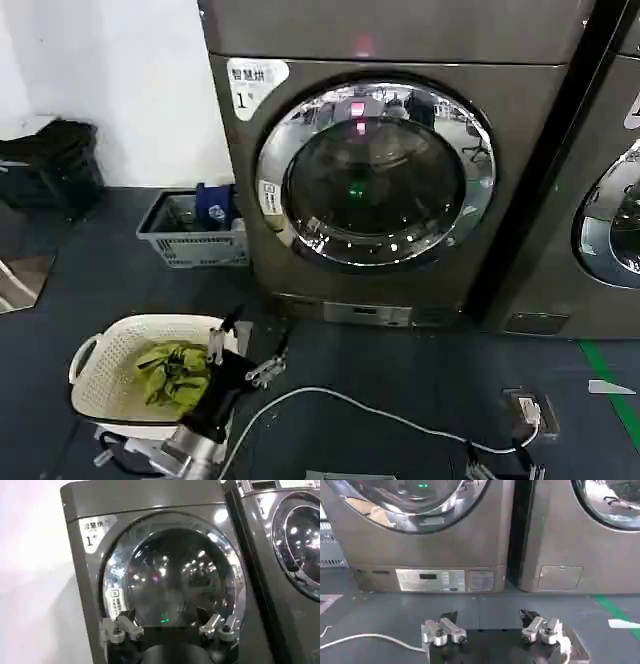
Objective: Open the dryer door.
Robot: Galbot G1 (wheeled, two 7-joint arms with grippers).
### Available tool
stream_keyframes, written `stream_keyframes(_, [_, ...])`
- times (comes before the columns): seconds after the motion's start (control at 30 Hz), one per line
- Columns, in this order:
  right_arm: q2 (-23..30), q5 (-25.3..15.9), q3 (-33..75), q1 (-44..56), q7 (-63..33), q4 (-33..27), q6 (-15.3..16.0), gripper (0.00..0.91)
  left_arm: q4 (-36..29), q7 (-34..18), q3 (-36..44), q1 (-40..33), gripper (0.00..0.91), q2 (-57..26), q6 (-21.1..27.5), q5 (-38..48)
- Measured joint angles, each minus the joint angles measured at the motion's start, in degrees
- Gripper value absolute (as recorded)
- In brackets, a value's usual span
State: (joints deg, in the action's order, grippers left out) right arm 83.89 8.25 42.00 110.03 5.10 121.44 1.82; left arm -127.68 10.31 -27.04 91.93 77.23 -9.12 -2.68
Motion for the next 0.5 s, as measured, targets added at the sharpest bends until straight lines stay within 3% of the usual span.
stream_keyframes(0.2, [-2.25,-4.07,-1.74,-3.3,0.76,-0.73,-5.61,0.907,-0.09,0.08,-0.02,0.58,0.907,-0.35,1.22,1.29])
stream_keyframes(0.5, [-10.0,1.4,-2.58,-12.32,3.74,-2.42,-4.51,0.907,-1.05,1.62,-1.7,2.91,0.907,-0.48,-0.22,3.17])
